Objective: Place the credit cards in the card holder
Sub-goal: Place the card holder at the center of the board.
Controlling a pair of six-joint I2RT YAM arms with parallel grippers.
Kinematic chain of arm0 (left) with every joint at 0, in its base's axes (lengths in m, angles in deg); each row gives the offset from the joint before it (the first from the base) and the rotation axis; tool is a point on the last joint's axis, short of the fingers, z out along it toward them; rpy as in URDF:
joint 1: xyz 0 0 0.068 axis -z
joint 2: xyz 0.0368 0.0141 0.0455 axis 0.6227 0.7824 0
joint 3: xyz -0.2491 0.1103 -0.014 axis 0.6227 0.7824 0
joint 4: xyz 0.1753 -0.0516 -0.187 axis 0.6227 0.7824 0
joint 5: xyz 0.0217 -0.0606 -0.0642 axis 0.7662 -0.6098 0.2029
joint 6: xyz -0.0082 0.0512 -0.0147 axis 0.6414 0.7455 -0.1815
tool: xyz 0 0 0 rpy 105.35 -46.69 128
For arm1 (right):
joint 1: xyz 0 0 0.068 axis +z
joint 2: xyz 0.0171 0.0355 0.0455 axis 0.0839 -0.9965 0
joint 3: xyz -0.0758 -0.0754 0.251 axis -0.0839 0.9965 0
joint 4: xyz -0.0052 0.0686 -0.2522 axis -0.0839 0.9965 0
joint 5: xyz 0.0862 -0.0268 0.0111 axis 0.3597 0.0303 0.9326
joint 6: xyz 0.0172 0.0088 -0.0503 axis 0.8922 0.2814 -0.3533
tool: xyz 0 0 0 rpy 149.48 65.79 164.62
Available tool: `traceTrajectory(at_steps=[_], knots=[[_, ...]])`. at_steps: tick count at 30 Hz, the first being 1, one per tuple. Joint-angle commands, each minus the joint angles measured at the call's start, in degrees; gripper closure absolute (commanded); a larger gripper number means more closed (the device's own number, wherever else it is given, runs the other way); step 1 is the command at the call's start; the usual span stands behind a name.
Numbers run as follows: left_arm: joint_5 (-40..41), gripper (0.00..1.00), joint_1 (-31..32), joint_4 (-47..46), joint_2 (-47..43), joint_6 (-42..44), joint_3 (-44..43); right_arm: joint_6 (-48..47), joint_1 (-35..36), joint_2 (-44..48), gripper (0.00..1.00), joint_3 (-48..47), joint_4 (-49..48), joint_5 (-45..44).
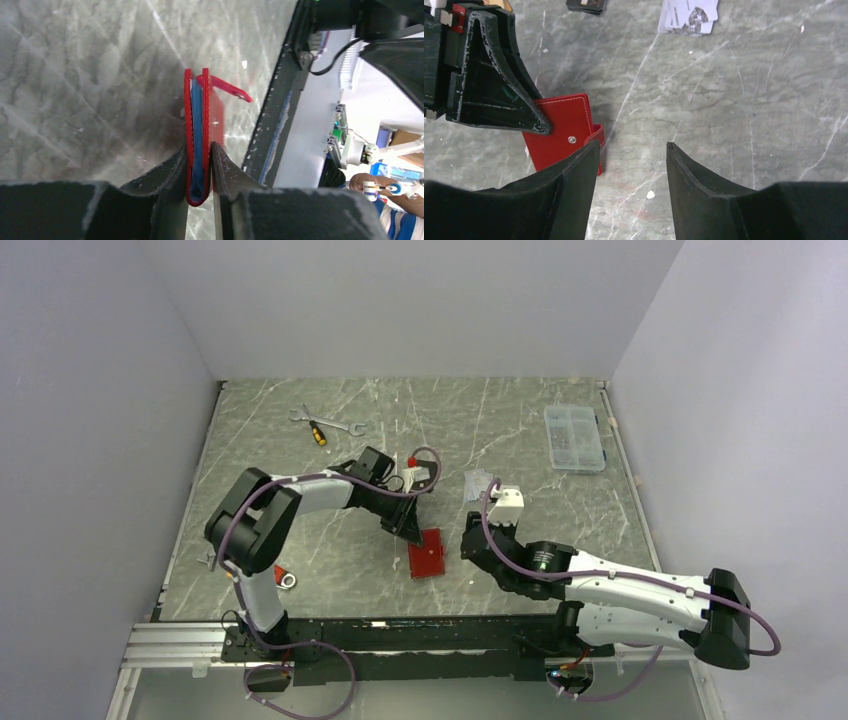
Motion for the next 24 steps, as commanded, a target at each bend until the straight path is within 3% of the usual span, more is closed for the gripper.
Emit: traceTrajectory(at_steps=[1,6,10,12,18,24], knots=[[2.51,0.7,0.54,-4.31,2.69,3.83,-0.91,3.47,-1.92,1.03,0.45,2.41,-3.01,5.01],[7.2,0.26,0.25,-2.49,-0.13,6.73,-0.58,2.15,-3.55,-2.3,0.41,2.48,-5.34,7.99],[8.58,0.15,-1.34,2.91,-6.61,10.1,-1.7,-0.3,-5.96,-3.71,0.36,1.77,-6.99,10.38],[7.48,0.01,-3.14,6.25,-10.33,11.32,-2.85,-1.87,-7.94,-3.92,0.34,1.32,-8.21,12.33],[9.27,0.01,-9.22,19.16,-18.31,20.06,-8.04,-7.48,-12.63,-7.81,0.3,-2.61,-10.74,17.35],[15.83,0.01,-10.59,24.29,-25.78,28.43,-5.72,-9.84,-12.62,-21.88,0.24,-9.99,-9.73,21.79]])
